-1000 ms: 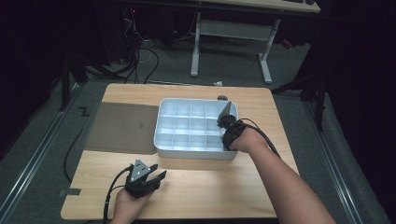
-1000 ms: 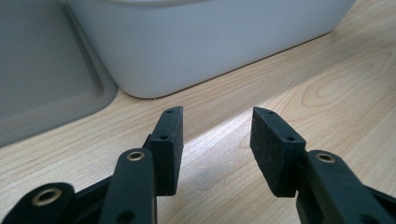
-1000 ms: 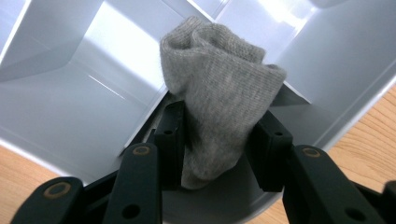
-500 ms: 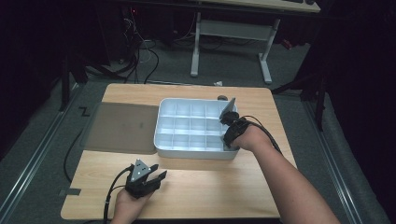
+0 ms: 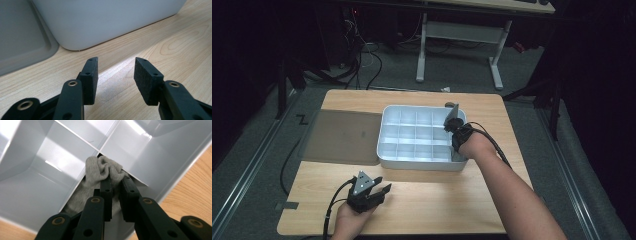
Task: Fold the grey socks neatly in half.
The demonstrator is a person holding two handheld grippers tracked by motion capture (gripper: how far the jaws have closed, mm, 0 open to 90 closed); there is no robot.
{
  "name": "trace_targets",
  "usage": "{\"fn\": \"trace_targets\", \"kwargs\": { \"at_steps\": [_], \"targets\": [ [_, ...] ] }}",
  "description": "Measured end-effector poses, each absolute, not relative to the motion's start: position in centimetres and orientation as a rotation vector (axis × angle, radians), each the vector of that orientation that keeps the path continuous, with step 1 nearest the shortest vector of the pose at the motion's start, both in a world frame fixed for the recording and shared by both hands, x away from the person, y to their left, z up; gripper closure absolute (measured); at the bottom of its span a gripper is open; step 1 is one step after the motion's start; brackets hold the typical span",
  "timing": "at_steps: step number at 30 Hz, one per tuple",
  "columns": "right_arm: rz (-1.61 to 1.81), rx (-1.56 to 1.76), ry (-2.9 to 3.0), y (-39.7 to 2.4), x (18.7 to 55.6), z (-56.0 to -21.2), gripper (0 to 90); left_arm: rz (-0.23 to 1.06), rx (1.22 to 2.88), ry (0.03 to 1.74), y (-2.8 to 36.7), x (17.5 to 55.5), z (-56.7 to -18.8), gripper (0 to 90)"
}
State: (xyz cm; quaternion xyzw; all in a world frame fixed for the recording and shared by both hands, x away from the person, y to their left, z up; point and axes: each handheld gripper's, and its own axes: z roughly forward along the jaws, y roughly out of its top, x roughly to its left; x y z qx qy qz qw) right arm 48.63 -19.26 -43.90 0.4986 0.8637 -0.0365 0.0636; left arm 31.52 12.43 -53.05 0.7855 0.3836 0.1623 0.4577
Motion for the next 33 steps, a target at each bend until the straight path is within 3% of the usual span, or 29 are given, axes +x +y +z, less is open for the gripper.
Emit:
{"fn": "trace_targets", "kwargs": {
  "at_steps": [16, 26, 29, 33],
  "targets": [
    [-0.226, 1.527, 2.633, -18.3, 49.3, -46.9, 81.9, 0.393, 1.942, 0.942, 12.4, 31.6, -53.1, 55.3],
    [-0.108, 1.564, 2.637, -19.4, 48.5, -44.2, 61.7, 0.392, 1.941, 0.947, 12.4, 31.7, -53.1, 55.1],
    [-0.052, 1.582, 2.626, -19.6, 48.0, -43.1, 65.7, 0.391, 1.939, 0.948, 12.4, 31.7, -53.1, 54.9],
    [-0.073, 1.518, 2.658, -19.5, 47.2, -43.2, 85.4, 0.387, 1.943, 0.946, 12.4, 31.7, -53.1, 54.9]
  ]
}}
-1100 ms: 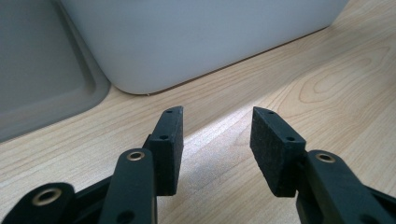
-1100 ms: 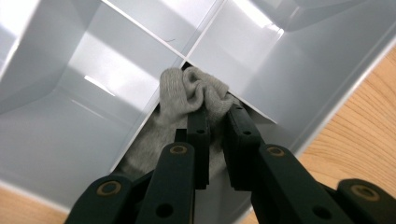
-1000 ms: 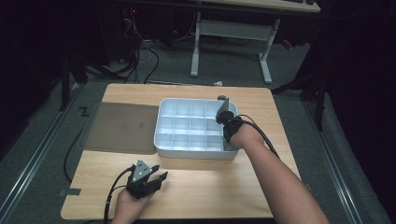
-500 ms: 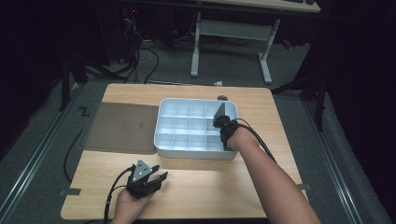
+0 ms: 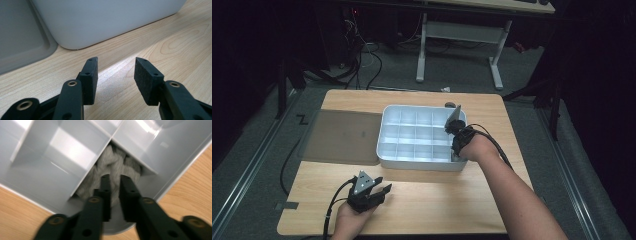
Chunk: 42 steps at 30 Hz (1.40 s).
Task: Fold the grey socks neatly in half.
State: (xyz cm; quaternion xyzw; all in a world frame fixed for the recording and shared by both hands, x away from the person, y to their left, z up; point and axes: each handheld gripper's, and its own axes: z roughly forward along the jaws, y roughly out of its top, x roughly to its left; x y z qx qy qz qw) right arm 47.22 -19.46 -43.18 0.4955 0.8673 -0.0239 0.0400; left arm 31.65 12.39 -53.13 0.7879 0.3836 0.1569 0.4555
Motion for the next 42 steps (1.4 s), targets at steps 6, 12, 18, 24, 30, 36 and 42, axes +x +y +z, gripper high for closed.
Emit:
{"fn": "trace_targets", "kwargs": {
  "at_steps": [6, 12, 18, 24, 30, 36, 42],
  "targets": [
    [-0.153, 1.512, 2.644, -19.6, 47.1, -44.9, 90.0, 0.391, 1.942, 0.947, 12.4, 31.6, -53.1, 54.9],
    [-0.198, 1.526, 2.656, -19.5, 47.3, -46.2, 90.0, 0.39, 1.938, 0.947, 12.4, 31.7, -53.1, 55.0],
    [-0.264, 1.508, 2.665, -18.8, 47.9, -46.9, 90.0, 0.389, 1.936, 0.948, 12.5, 31.7, -53.1, 55.0],
    [-0.244, 1.525, 2.661, -18.9, 47.8, -46.6, 90.0, 0.386, 1.937, 0.949, 12.5, 31.7, -53.1, 55.0],
    [-0.089, 1.529, 2.648, -19.8, 46.9, -44.1, 82.6, 0.387, 1.938, 0.944, 12.4, 31.7, -53.2, 54.9],
    [0.088, 1.537, 2.602, -20.9, 45.3, -41.9, 72.6, 0.392, 1.941, 0.942, 12.4, 31.7, -53.1, 54.7],
    [0.256, 1.55, 2.529, -22.3, 43.4, -40.7, 65.7, 0.389, 1.944, 0.94, 12.3, 31.6, -53.1, 54.4]
  ]
}}
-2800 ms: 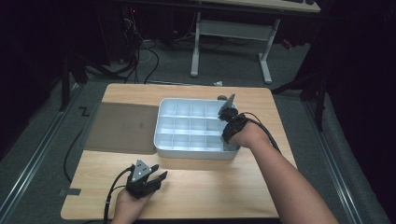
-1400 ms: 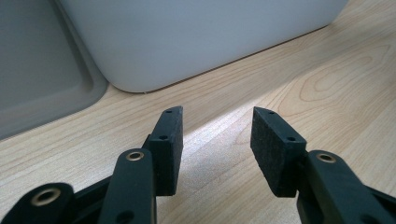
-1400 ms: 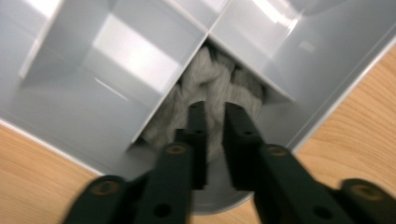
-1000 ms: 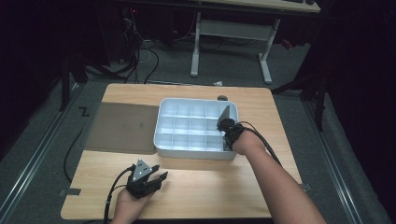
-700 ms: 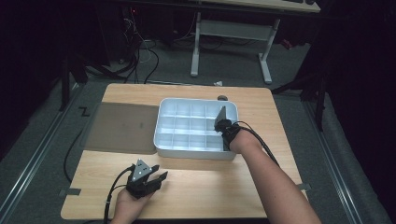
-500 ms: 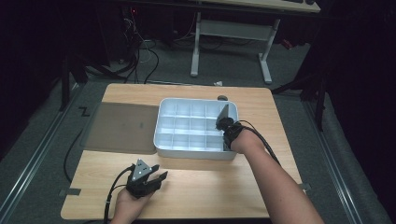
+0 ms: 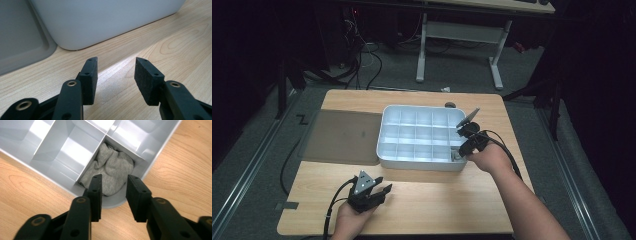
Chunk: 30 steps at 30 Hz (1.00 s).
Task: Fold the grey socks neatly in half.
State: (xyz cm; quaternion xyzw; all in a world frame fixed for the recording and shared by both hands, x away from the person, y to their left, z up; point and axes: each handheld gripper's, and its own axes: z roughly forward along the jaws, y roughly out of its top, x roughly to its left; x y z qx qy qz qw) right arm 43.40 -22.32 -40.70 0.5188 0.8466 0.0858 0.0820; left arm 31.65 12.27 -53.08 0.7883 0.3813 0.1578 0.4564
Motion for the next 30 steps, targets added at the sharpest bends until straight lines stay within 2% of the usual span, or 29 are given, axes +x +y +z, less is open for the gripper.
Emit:
{"fn": "trace_targets", "kwargs": {
  "at_steps": [14, 30],
  "targets": [
    [0.53, 1.482, 2.411, -24.5, 38.9, -40.5, 54.1, 0.377, 1.951, 0.934, 11.7, 31.4, -53.0, 52.8],
    [0.857, 1.404, 2.236, -27.0, 34.8, -43.2, 50.7, 0.372, 1.96, 0.92, 11.4, 31.2, -53.0, 51.6]
  ]
}}
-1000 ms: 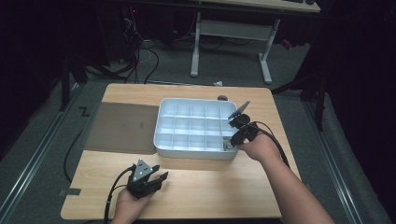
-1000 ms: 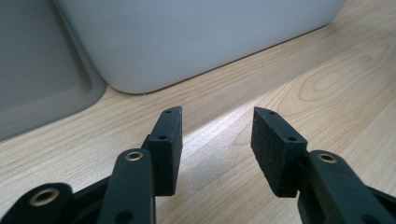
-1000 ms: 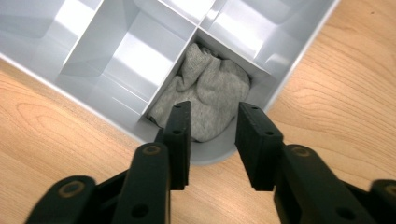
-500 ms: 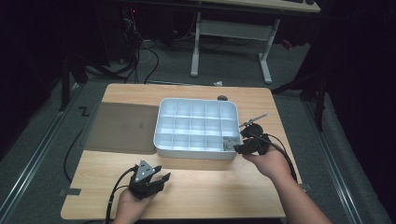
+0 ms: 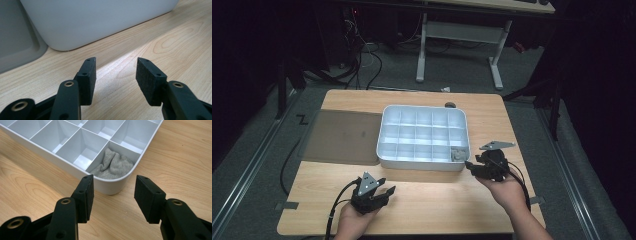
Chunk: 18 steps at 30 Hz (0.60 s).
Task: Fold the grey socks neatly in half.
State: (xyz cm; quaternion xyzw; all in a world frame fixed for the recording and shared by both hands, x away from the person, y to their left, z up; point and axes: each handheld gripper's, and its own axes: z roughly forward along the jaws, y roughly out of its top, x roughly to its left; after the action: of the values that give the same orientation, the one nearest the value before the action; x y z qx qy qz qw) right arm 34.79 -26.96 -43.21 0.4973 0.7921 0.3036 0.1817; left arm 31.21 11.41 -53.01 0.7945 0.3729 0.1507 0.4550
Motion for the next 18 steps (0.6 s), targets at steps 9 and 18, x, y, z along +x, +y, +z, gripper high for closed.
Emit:
{"fn": "trace_targets", "kwargs": {
  "at_steps": [9, 18],
  "targets": [
    [1.034, 1.35, 2.102, -28.0, 32.3, -45.8, 48.2, 0.362, 1.956, 0.903, 11.5, 30.7, -53.0, 51.4],
    [1.124, 1.206, 2.019, -27.4, 30.2, -48.6, 44.0, 0.379, 1.936, 0.904, 11.2, 30.7, -52.8, 51.5]
  ]
}}
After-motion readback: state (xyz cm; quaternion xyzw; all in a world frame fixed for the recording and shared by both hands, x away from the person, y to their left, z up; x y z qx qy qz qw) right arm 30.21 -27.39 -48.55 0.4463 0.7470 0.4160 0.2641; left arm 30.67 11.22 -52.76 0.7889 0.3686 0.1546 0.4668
